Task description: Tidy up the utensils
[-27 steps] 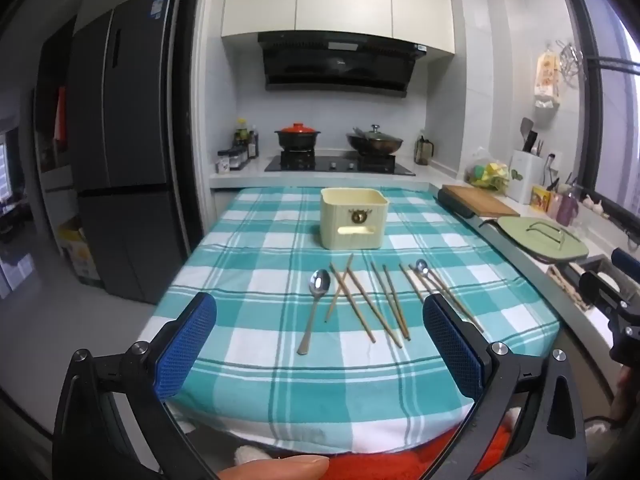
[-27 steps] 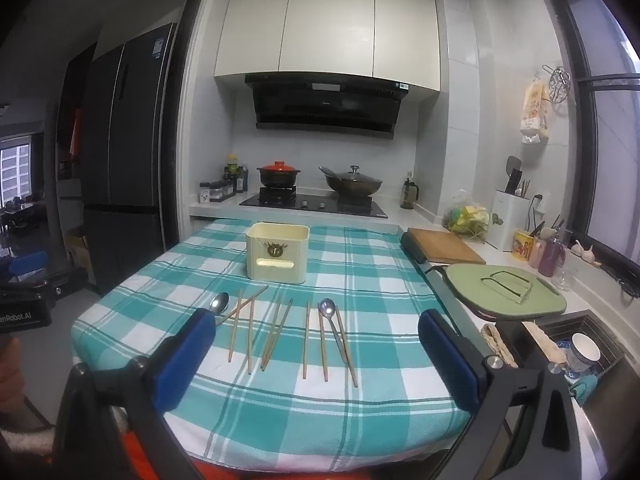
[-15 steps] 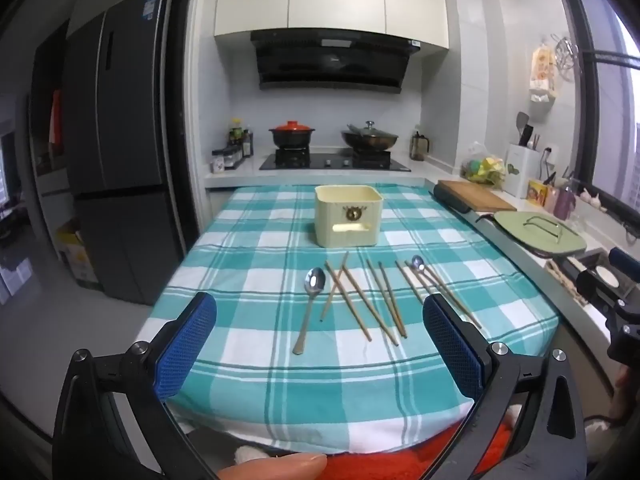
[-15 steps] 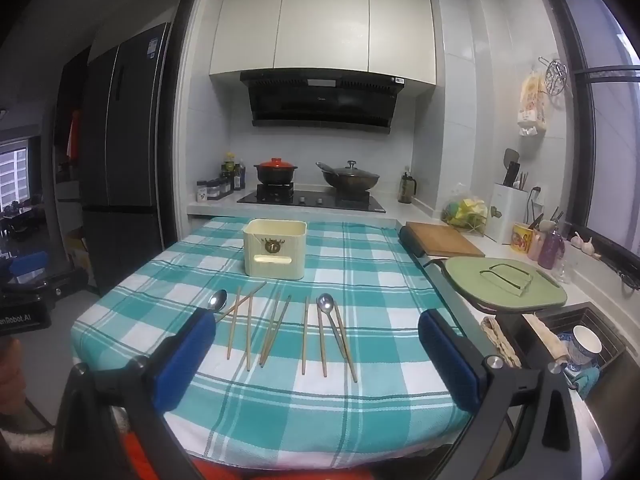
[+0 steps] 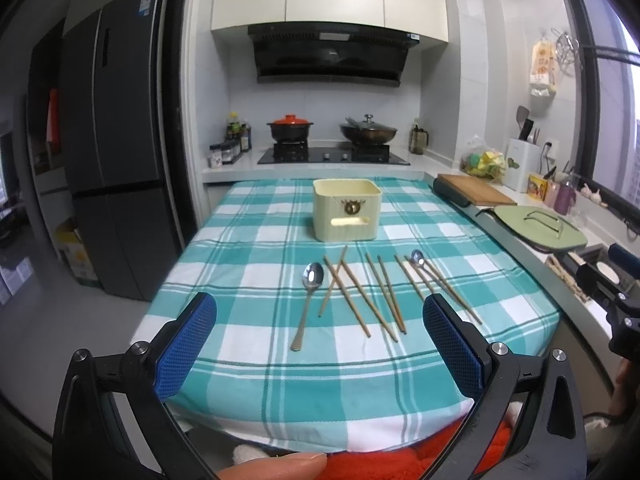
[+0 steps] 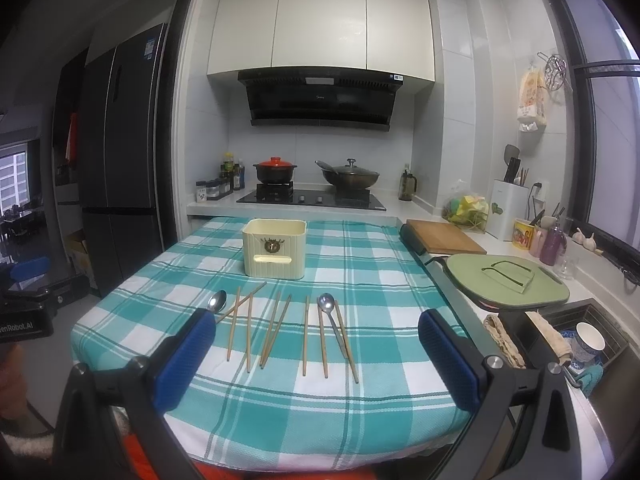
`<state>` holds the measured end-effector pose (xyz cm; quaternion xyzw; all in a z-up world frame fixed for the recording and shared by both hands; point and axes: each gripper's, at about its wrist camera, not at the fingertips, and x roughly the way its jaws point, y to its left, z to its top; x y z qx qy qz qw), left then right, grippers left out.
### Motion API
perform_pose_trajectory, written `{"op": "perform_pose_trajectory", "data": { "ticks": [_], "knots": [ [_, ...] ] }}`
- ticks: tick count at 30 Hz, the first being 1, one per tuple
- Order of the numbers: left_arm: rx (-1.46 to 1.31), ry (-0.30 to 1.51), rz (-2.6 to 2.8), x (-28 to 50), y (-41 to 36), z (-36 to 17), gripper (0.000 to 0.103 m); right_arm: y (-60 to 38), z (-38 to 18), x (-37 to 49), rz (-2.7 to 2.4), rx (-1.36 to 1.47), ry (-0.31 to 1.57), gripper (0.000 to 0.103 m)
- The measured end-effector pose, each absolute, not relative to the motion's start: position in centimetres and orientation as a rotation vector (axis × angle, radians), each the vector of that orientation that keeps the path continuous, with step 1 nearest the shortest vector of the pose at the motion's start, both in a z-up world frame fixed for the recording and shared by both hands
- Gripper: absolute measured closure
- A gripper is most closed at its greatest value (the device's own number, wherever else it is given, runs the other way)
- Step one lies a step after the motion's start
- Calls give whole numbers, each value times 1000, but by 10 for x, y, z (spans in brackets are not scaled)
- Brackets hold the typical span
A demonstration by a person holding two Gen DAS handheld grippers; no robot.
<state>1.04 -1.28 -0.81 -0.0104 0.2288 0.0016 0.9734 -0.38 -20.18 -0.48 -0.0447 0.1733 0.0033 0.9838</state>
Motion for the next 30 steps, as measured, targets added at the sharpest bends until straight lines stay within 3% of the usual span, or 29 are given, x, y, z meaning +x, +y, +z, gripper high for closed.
{"op": "perform_pose_trajectory", "data": {
  "ticks": [30],
  "knots": [
    [-6,457,-1,11,-16,-5,0,-202,-4,-2,8,-75,349,0]
  ]
}}
